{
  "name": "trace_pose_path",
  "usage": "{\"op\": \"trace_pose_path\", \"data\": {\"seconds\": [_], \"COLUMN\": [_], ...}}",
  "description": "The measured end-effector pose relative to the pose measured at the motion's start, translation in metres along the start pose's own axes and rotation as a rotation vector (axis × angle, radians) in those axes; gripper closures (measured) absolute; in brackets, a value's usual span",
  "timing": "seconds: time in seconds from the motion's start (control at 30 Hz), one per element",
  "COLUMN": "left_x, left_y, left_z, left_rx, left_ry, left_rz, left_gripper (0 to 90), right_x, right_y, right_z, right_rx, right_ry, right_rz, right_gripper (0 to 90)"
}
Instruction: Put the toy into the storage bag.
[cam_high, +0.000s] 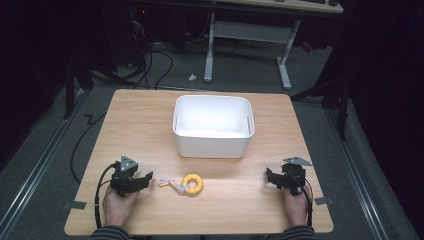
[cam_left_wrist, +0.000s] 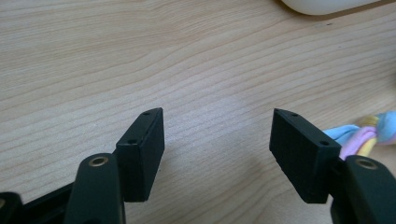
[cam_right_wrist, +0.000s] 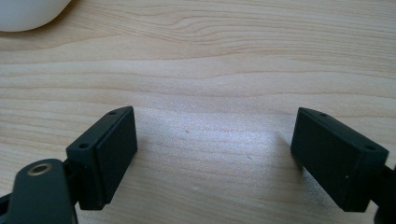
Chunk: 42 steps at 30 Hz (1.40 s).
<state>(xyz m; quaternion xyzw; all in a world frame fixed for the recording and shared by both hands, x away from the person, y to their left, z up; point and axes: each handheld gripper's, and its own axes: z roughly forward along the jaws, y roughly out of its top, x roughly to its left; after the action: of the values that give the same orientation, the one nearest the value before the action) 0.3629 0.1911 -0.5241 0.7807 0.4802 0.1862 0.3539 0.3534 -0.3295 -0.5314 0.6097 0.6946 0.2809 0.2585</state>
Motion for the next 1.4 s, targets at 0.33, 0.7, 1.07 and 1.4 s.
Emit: {"op": "trace_pose_path", "data": {"seconds": [0.33,0.7,1.07,1.4], "left_x": [-0.012,-0.025,-0.044,-0.062], "left_y": [0.006,0.015,0.022,0.029], "left_z": [-0.011,-0.017,-0.017,-0.015], "left_rx": [-0.031,-0.018,0.020,0.035], "left_ry": [-0.023,-0.090,-0.143,-0.167], "left_rz": [0.060,0.070,0.077,0.124], "left_gripper": [41.3,41.5,38.2,37.8], "right_x": [0.000,0.000,0.000,0.000], "right_y": [0.000,0.000,0.000,0.000], "right_z": [0.000,0.000,0.000,0.000], "right_rx": [0.000,0.000,-0.002,-0.001], "right_ry": [0.002,0.002,0.005,0.007], "right_rz": [-0.002,-0.002,-0.006,-0.014], "right_gripper": [14.5,14.5,14.5,14.5]}}
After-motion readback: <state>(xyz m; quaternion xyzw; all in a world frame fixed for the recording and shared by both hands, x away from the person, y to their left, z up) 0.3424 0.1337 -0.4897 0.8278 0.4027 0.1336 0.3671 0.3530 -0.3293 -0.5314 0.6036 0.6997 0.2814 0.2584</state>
